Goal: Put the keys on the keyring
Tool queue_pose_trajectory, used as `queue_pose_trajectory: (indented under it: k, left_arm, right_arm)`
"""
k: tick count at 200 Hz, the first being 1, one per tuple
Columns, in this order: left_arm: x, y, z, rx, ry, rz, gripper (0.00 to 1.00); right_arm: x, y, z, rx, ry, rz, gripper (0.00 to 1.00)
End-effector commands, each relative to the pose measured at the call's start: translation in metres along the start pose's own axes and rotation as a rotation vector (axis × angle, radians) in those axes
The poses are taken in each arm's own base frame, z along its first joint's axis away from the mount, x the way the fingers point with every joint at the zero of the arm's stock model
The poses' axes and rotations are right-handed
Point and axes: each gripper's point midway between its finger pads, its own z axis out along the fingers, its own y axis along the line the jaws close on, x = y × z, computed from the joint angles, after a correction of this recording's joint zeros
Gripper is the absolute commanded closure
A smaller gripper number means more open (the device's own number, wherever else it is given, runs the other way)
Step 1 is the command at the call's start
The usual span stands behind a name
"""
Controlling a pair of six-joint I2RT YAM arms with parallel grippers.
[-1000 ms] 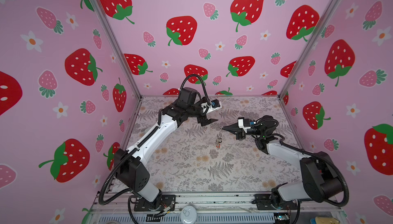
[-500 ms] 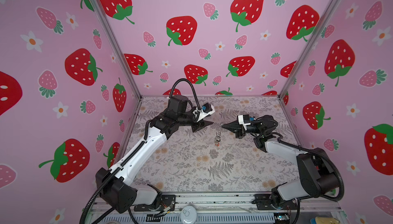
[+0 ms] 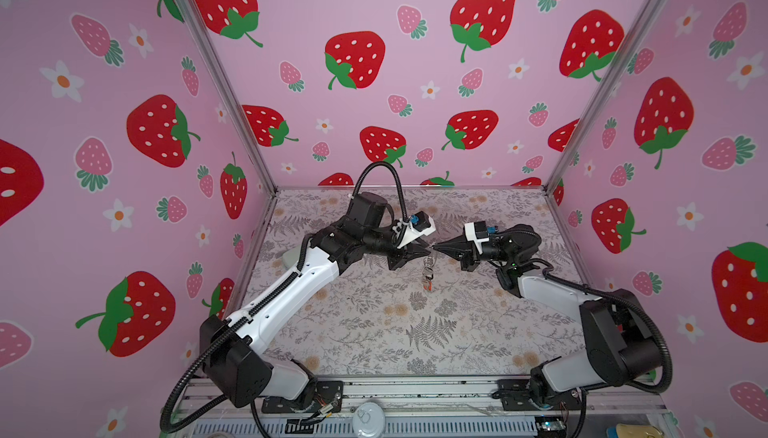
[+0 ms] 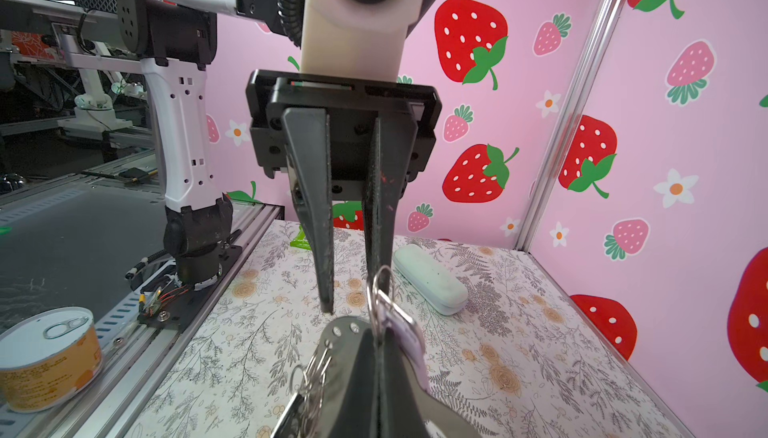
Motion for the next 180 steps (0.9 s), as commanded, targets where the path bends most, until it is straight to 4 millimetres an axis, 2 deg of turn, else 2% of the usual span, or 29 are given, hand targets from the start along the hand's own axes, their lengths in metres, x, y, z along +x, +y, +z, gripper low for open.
queue_pose_trajectory:
  k: [1, 97, 180]
  left_arm:
    - [-0.0119, 0.0012, -0.0009, 0.007, -0.041, 0.009, 0.77]
    - [-0.016, 0.0019, 0.0024, 0.022, -0.039, 0.048, 0.93]
    - [-0.0212, 0.002, 0.0049, 0.021, -0.044, 0.067, 0.89]
  right_arm:
    - [-0.0139, -0.0037, -0.0004, 0.0, -0.018, -0.033, 1.0]
    - [-0.0095, -0.0092, 0.0003, 0.012, -0.015, -0.012, 1.0]
    - [-0.0067, -0.0094, 0.0009, 0.013, -0.013, -0.006, 1.0]
